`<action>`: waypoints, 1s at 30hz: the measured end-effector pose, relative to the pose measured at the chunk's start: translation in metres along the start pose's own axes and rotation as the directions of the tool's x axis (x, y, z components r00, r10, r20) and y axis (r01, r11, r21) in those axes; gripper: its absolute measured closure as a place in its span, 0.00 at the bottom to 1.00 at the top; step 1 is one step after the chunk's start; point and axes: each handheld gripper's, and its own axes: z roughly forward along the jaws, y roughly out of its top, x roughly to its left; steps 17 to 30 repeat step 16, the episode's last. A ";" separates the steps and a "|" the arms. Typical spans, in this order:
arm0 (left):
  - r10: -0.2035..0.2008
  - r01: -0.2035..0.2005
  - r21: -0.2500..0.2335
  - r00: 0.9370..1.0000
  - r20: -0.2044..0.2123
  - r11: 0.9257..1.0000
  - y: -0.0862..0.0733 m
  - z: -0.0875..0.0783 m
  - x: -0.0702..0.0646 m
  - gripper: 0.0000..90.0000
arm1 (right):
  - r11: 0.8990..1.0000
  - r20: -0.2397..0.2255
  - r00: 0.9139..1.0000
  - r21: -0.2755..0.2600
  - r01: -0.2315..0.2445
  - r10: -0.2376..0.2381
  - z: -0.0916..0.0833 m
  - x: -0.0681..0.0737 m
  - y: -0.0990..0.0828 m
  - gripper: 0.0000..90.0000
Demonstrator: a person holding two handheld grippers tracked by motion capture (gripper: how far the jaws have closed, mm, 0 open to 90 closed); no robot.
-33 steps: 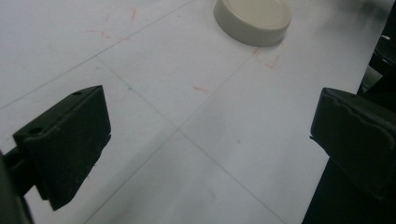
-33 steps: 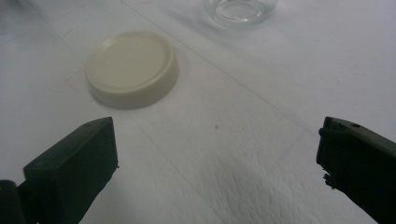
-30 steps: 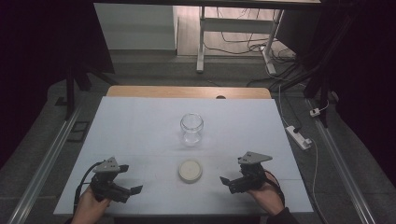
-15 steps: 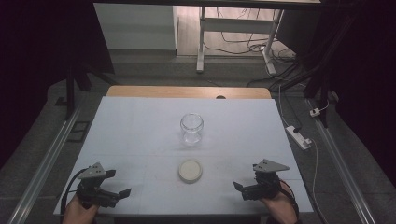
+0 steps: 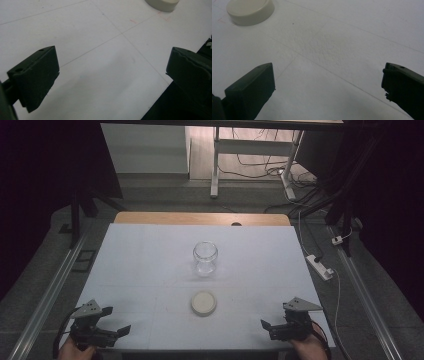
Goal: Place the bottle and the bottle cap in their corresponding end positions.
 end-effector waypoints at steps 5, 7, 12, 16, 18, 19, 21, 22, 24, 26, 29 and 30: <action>-0.009 0.009 0.013 1.000 -0.016 1.000 -0.004 -0.002 0.001 0.00 | 1.000 0.006 1.000 0.005 -0.015 0.015 -0.005 -0.001 -0.005 0.00; -0.014 0.014 0.010 1.000 -0.023 1.000 -0.005 -0.004 0.001 0.00 | 1.000 0.011 1.000 0.011 -0.019 0.019 -0.008 -0.002 -0.007 0.00; -0.031 0.032 0.024 0.998 -0.047 0.999 -0.008 -0.006 0.001 0.00 | 0.999 0.016 0.999 0.013 -0.030 0.030 -0.013 -0.003 -0.011 0.00; -0.035 0.037 0.030 0.998 -0.051 0.999 -0.007 -0.006 0.002 0.00 | 0.999 0.011 0.999 0.014 -0.042 0.041 -0.015 -0.006 -0.012 0.00; -0.035 0.037 0.030 0.998 -0.051 0.999 -0.007 -0.006 0.002 0.00 | 0.999 0.011 0.999 0.014 -0.042 0.041 -0.015 -0.006 -0.012 0.00; -0.035 0.037 0.030 0.998 -0.051 0.999 -0.007 -0.006 0.002 0.00 | 0.999 0.011 0.999 0.014 -0.042 0.041 -0.015 -0.006 -0.012 0.00; -0.035 0.037 0.030 0.998 -0.051 0.999 -0.007 -0.006 0.002 0.00 | 0.999 0.011 0.999 0.014 -0.042 0.041 -0.015 -0.006 -0.012 0.00; -0.035 0.037 0.030 0.998 -0.051 0.999 -0.007 -0.006 0.002 0.00 | 0.999 0.011 0.999 0.014 -0.042 0.041 -0.015 -0.006 -0.012 0.00; -0.035 0.037 0.030 0.998 -0.051 0.999 -0.007 -0.006 0.002 0.00 | 0.999 0.011 0.999 0.014 -0.042 0.041 -0.015 -0.006 -0.012 0.00; -0.035 0.037 0.030 0.998 -0.051 0.999 -0.007 -0.006 0.002 0.00 | 0.999 0.011 0.999 0.014 -0.042 0.041 -0.015 -0.006 -0.012 0.00; -0.035 0.037 0.030 0.998 -0.051 0.999 -0.007 -0.006 0.002 0.00 | 0.999 0.011 0.999 0.014 -0.042 0.041 -0.015 -0.006 -0.012 0.00; -0.035 0.037 0.030 0.998 -0.051 0.999 -0.007 -0.006 0.002 0.00 | 0.999 0.011 0.999 0.014 -0.042 0.041 -0.015 -0.006 -0.012 0.00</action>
